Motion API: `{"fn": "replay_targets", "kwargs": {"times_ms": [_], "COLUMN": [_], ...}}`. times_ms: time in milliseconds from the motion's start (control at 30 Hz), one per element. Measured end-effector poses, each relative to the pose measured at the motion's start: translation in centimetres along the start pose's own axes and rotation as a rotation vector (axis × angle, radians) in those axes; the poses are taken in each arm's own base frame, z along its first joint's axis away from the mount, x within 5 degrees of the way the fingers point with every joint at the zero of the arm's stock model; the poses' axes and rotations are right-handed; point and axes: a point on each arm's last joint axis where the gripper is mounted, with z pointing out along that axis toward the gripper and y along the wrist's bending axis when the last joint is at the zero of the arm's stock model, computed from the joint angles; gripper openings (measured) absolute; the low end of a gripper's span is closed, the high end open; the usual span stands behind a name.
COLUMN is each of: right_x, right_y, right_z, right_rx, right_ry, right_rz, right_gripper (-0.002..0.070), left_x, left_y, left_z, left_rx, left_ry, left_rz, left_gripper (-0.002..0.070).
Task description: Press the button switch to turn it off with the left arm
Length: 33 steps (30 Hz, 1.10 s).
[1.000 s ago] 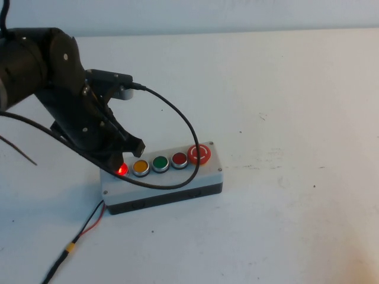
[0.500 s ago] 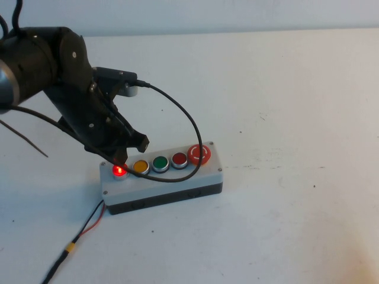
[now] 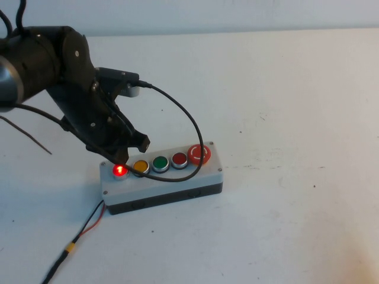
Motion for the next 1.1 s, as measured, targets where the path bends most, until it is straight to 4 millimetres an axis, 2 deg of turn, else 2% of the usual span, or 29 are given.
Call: {"fn": "replay_targets", "kwargs": {"times_ms": [133,300,433,567,667,767,967,1100], "right_x": [0.0,0.0,0.0,0.0,0.0,0.0,0.0,0.0], "right_y": [0.0,0.0,0.0,0.0,0.0,0.0,0.0,0.0], "right_z": [0.0,0.0,0.0,0.0,0.0,0.0,0.0,0.0], "right_rx": [0.000,0.000,0.000,0.000,0.000,0.000,0.000,0.000], "right_ry": [0.000,0.000,0.000,0.000,0.000,0.000,0.000,0.000], "right_rz": [0.000,0.000,0.000,0.000,0.000,0.000,0.000,0.000], "right_gripper": [-0.0016,-0.0016,-0.0016,-0.0016,-0.0016,-0.0016,-0.0016,-0.0016], "left_x": [0.3,2.4,6.0,10.7,14.1,16.6,20.7,22.1], "left_y": [-0.2,-0.9,-1.8,-2.6,-3.1,-3.5,-3.7,-3.8], "left_z": [-1.1,-5.7,-9.7,-11.8,-12.3,-11.7,-9.9,-9.1], "left_rx": [-0.007,-0.046,-0.092,-0.125,-0.132,-0.139,-0.179,-0.206], "left_ry": [-0.038,-0.219,-0.411,-0.607,-0.732,-0.814,-0.906,-0.905], "left_rz": [0.007,0.018,0.030,0.014,-0.027,-0.041,-0.023,0.000], "left_gripper": [-0.0002,-0.0002,-0.0002,-0.0002,-0.0002,-0.0002,-0.0002,-0.0002]}}
